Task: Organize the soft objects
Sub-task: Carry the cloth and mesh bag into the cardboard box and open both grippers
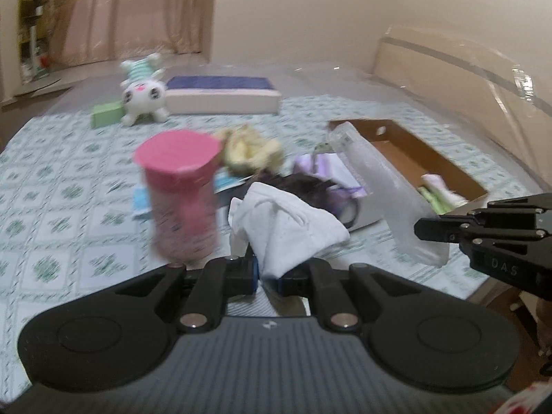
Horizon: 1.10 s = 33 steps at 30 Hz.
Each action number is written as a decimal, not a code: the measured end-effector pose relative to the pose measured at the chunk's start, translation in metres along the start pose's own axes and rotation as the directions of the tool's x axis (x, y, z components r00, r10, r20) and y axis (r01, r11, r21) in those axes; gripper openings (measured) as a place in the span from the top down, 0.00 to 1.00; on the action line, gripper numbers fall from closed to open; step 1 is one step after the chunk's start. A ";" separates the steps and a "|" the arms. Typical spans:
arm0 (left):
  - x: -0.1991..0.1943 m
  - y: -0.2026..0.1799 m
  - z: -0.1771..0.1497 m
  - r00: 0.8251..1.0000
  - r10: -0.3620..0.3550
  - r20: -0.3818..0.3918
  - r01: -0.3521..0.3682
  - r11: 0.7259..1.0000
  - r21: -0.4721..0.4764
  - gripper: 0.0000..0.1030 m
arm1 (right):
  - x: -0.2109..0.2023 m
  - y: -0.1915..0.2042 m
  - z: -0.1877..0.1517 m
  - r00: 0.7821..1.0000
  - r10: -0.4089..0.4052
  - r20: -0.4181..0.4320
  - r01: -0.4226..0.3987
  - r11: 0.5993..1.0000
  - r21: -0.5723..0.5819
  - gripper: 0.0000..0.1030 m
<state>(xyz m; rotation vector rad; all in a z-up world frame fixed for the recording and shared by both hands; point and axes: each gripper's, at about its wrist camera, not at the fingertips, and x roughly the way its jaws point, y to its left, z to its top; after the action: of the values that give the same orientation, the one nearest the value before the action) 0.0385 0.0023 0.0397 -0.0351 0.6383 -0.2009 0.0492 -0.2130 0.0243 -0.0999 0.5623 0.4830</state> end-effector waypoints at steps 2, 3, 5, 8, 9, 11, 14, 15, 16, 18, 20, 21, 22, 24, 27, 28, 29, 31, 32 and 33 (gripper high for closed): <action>0.002 -0.013 0.008 1.000 -0.028 0.008 0.028 1.000 0.014 0.92 | -0.011 -0.014 0.002 1.000 -0.024 0.017 0.023 0.999 0.031 0.99; 0.004 -0.021 0.013 0.999 -0.046 0.011 0.045 0.999 0.023 0.92 | -0.017 -0.023 0.003 0.999 -0.036 0.021 0.035 0.998 0.046 0.99; 0.010 -0.035 0.023 0.997 -0.077 0.015 0.076 0.996 0.038 0.92 | -0.026 -0.039 0.006 0.998 -0.062 0.029 0.059 0.995 0.075 0.99; 0.022 -0.063 0.039 0.990 -0.137 0.016 0.136 0.989 0.064 0.92 | -0.039 -0.063 0.009 0.993 -0.112 0.041 0.107 0.989 0.098 0.99; 0.027 -0.072 0.044 0.988 -0.156 0.016 0.155 0.985 0.073 0.92 | -0.044 -0.073 0.011 0.990 -0.134 0.044 0.129 0.986 0.104 0.99; 0.036 -0.089 0.055 0.981 -0.196 0.016 0.194 0.977 0.088 0.92 | -0.051 -0.090 0.012 0.985 -0.169 0.048 0.162 0.980 0.119 0.99; 0.052 -0.116 0.072 0.969 -0.247 0.018 0.244 0.963 0.111 0.92 | -0.058 -0.117 0.015 0.977 -0.210 0.047 0.202 0.969 0.142 0.99; 0.059 -0.125 0.078 0.966 -0.260 0.016 0.256 0.960 0.117 0.92 | -0.058 -0.127 0.016 0.974 -0.223 0.044 0.215 0.965 0.150 0.99; 0.066 -0.133 0.083 0.962 -0.273 0.014 0.270 0.956 0.116 0.92 | -0.058 -0.135 0.017 0.972 -0.232 0.041 0.223 0.962 0.159 0.99; 0.081 -0.146 0.094 0.954 -0.299 0.009 0.297 0.949 0.109 0.92 | -0.053 -0.153 0.020 0.969 -0.245 0.033 0.235 0.955 0.181 0.99; 0.099 -0.157 0.105 0.949 -0.316 0.006 0.314 0.945 0.096 0.92 | -0.049 -0.168 0.023 0.968 -0.252 0.024 0.242 0.951 0.193 0.99; 0.107 -0.161 0.110 0.946 -0.324 0.003 0.323 0.942 0.087 0.92 | -0.047 -0.176 0.024 0.966 -0.256 0.021 0.247 0.949 0.197 0.99; 0.116 -0.165 0.115 0.944 -0.330 0.000 0.329 0.941 0.080 0.92 | -0.044 -0.183 0.025 0.966 -0.260 0.017 0.251 0.947 0.200 0.99; 0.133 -0.174 0.124 0.942 -0.335 -0.003 0.334 0.940 0.065 0.92 | -0.035 -0.199 0.028 0.965 -0.264 0.007 0.256 0.943 0.214 0.99; 0.161 -0.184 0.134 0.941 -0.337 -0.016 0.337 0.940 0.047 0.92 | -0.019 -0.222 0.031 0.963 -0.269 -0.013 0.265 0.934 0.241 0.99; 0.171 -0.188 0.138 0.943 -0.334 -0.020 0.334 0.942 0.041 0.92 | -0.013 -0.230 0.031 0.963 -0.269 -0.021 0.266 0.931 0.249 0.99; 0.179 -0.190 0.140 0.943 -0.333 -0.023 0.333 0.942 0.038 0.92 | -0.008 -0.236 0.031 0.962 -0.270 -0.029 0.268 0.929 0.255 0.99; 0.198 -0.196 0.146 0.945 -0.326 -0.028 0.327 0.945 0.034 0.92 | 0.004 -0.248 0.031 0.961 -0.272 -0.048 0.275 0.924 0.266 0.99; 0.206 -0.198 0.147 0.947 -0.320 -0.029 0.321 0.947 0.032 0.92 | 0.010 -0.254 0.030 0.961 -0.271 -0.058 0.277 0.922 0.272 0.99; 0.216 -0.200 0.149 0.950 -0.311 -0.032 0.312 0.950 0.028 0.92 | 0.017 -0.259 0.030 0.960 -0.270 -0.068 0.278 0.920 0.277 0.99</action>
<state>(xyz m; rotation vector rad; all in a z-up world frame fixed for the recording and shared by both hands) 0.2615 -0.2407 0.0514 -0.1016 0.6549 -0.5184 0.1970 -0.4288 0.0301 0.0893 0.6299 0.1238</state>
